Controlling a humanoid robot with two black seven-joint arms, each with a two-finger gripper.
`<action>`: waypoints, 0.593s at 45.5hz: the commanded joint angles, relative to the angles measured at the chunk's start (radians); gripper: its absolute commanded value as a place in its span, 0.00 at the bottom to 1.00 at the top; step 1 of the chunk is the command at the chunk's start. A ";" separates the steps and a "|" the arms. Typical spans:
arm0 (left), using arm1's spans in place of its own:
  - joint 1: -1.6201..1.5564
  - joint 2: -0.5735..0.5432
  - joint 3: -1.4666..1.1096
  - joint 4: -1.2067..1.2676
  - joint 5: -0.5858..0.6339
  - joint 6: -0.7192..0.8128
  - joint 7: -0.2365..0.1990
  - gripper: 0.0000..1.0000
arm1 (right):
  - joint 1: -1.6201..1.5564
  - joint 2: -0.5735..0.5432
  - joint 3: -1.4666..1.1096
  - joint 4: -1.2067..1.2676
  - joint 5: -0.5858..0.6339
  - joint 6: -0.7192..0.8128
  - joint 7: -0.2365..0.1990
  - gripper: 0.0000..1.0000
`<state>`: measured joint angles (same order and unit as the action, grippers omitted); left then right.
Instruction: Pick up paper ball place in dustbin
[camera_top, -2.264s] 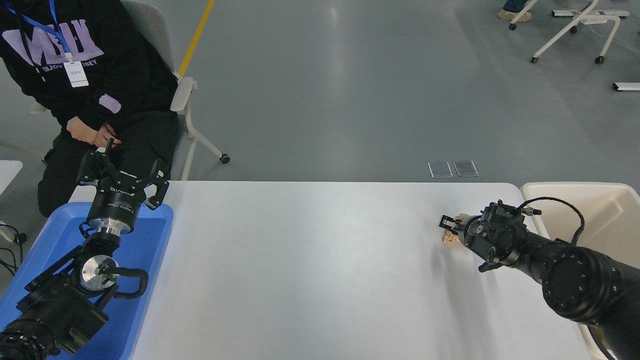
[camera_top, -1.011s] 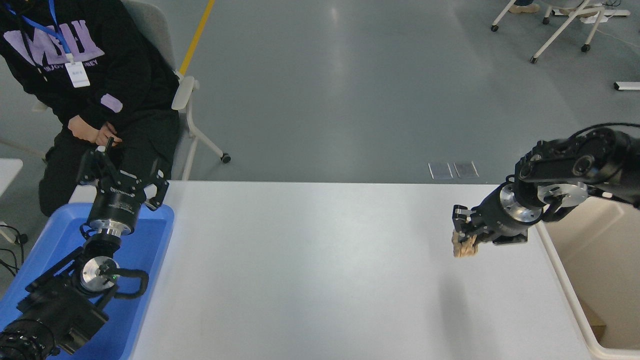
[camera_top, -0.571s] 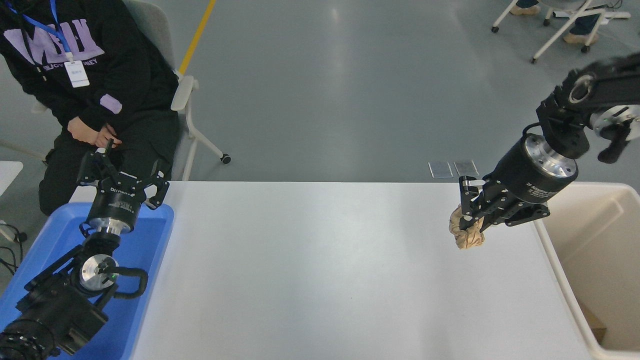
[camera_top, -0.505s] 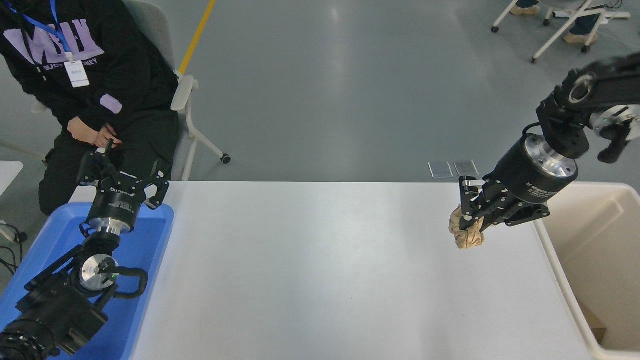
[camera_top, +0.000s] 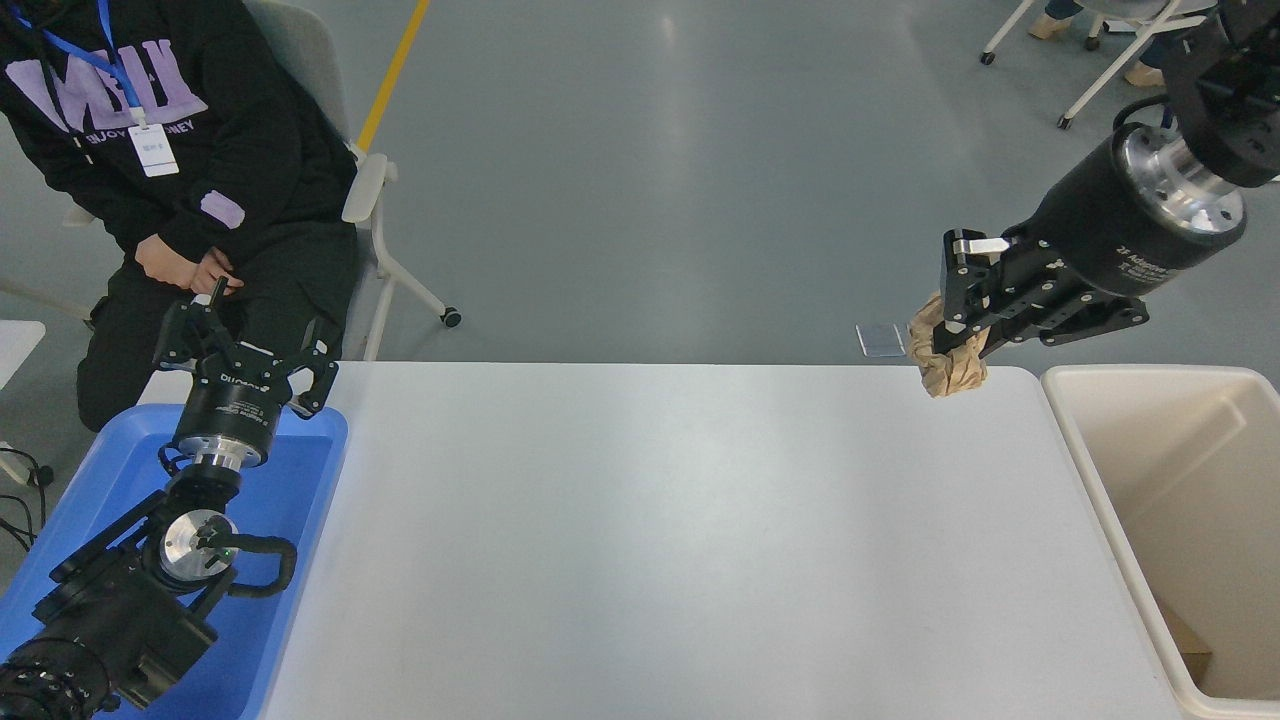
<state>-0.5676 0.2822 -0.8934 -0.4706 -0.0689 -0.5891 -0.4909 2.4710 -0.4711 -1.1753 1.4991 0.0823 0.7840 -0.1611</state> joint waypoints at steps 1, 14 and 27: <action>0.000 0.000 0.001 0.001 0.000 0.000 0.000 0.99 | 0.023 -0.006 -0.032 -0.006 0.004 0.001 -0.001 0.00; 0.002 0.000 0.001 0.001 0.000 0.002 0.000 0.99 | -0.003 -0.176 -0.213 -0.149 -0.009 0.001 -0.003 0.00; 0.002 0.000 0.001 0.001 0.000 0.006 0.000 0.99 | -0.351 -0.376 -0.207 -0.470 -0.016 0.001 -0.008 0.00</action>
<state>-0.5660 0.2822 -0.8927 -0.4700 -0.0689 -0.5848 -0.4908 2.3721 -0.7025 -1.3701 1.2603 0.0735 0.7854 -0.1665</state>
